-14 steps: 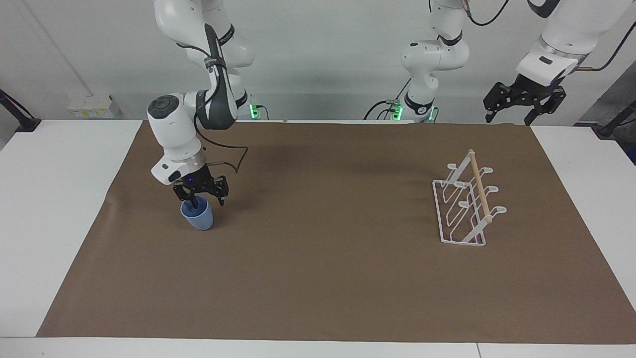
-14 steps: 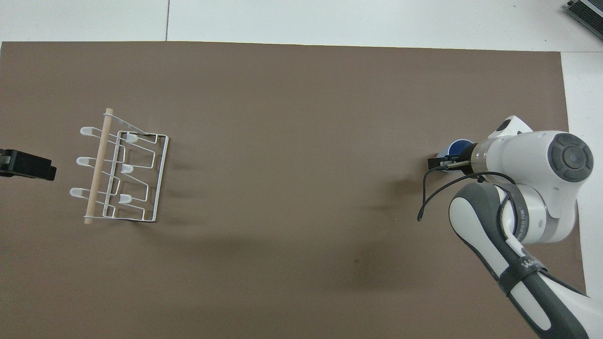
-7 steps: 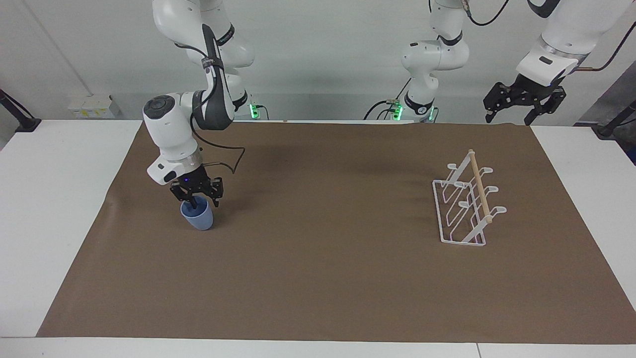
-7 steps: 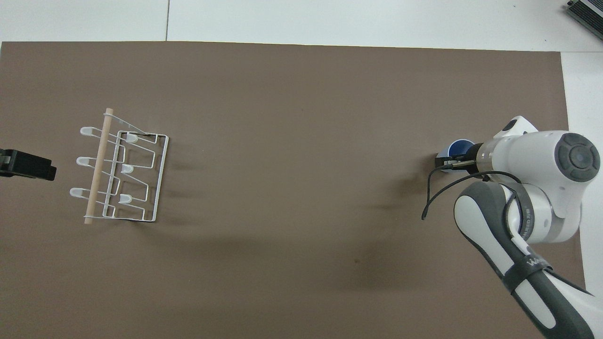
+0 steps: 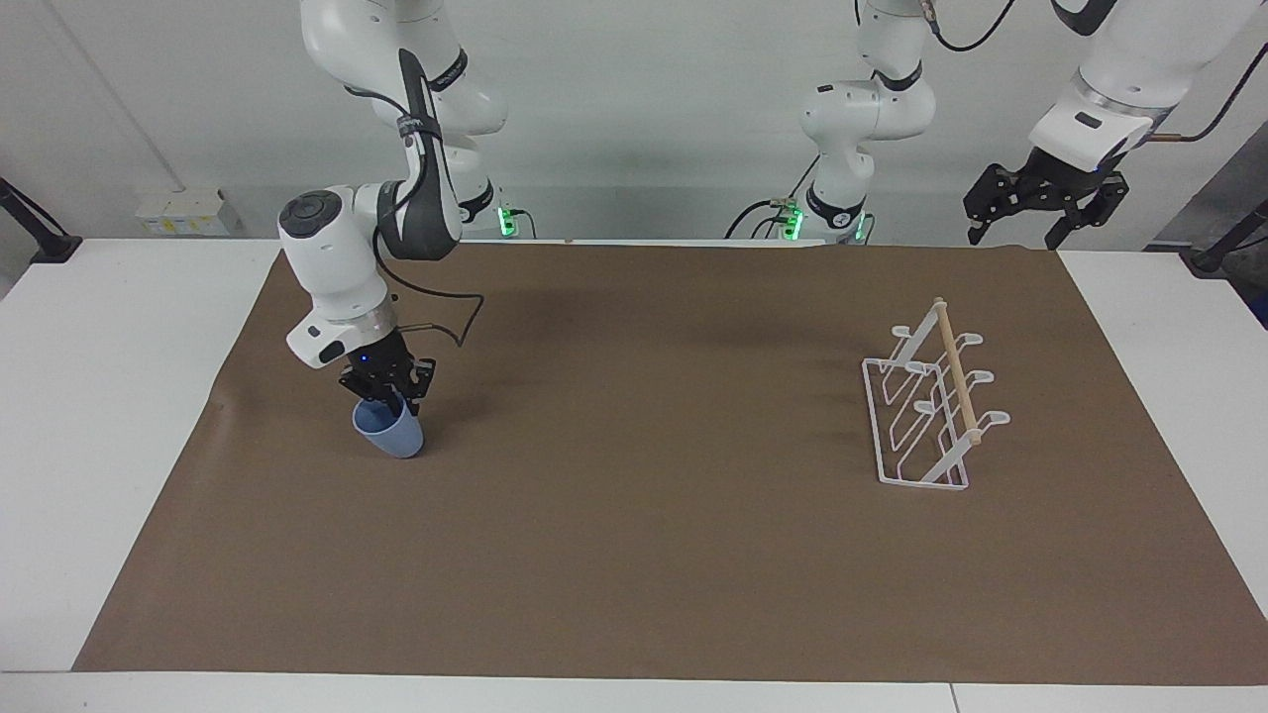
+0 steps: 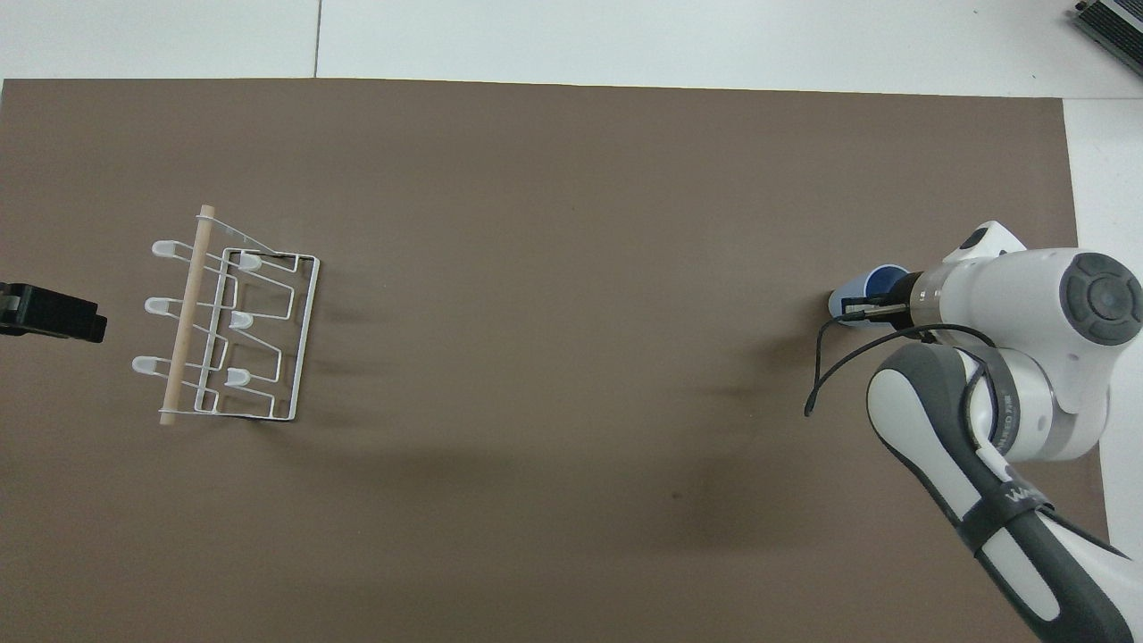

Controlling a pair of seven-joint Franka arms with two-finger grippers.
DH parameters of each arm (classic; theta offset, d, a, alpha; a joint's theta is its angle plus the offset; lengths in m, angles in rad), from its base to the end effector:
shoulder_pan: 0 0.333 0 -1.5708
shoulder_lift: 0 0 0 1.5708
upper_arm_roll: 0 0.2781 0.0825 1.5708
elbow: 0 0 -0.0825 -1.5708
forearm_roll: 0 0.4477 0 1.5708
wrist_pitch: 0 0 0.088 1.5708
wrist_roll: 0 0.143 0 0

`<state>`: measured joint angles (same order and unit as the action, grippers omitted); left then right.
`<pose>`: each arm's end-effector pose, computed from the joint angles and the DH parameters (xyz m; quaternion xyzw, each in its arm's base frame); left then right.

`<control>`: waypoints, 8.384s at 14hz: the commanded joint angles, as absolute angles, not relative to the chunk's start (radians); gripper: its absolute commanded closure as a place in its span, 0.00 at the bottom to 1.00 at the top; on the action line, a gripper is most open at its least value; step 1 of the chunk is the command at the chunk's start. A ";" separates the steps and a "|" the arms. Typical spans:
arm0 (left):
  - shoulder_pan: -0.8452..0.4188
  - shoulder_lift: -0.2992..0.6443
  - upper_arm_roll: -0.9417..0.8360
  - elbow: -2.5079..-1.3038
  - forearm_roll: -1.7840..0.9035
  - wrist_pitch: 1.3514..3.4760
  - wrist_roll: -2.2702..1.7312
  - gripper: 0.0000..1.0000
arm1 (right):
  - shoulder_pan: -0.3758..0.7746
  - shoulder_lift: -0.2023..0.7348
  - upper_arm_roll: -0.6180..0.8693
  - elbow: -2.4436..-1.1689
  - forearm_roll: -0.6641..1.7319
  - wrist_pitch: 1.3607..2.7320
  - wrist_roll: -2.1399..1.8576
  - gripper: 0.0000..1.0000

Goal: Hang cup on cup holder

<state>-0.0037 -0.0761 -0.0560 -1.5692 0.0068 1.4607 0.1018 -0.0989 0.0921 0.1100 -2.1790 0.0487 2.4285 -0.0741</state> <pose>0.5834 -0.0348 0.5877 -0.9966 0.0802 0.0164 0.0052 0.6126 0.0087 0.2498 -0.9963 -0.0247 -0.0795 0.0199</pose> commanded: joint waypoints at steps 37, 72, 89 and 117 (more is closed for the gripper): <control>-0.008 -0.109 -0.071 -1.611 0.006 1.485 0.121 0.00 | -0.141 -0.094 0.117 -1.738 0.040 1.626 -0.107 0.95; -0.113 -0.141 -0.094 -1.683 -0.420 1.609 1.060 0.00 | 0.126 -0.069 0.239 -1.726 0.687 2.057 1.205 1.00; -0.371 -0.144 -0.104 -1.867 -0.552 2.069 1.282 0.00 | 0.296 0.008 0.241 -1.761 0.752 2.342 1.448 1.00; -0.420 -0.137 -0.100 -1.885 -0.548 2.108 1.275 1.00 | 0.255 0.041 0.235 -1.710 0.765 2.352 1.450 0.72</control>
<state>-0.4038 -0.1107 -0.1107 -1.8571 -0.5408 2.1236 1.2744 0.2852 0.0222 0.2320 -1.7440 0.7403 2.3400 1.4492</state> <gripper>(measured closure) 0.185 0.718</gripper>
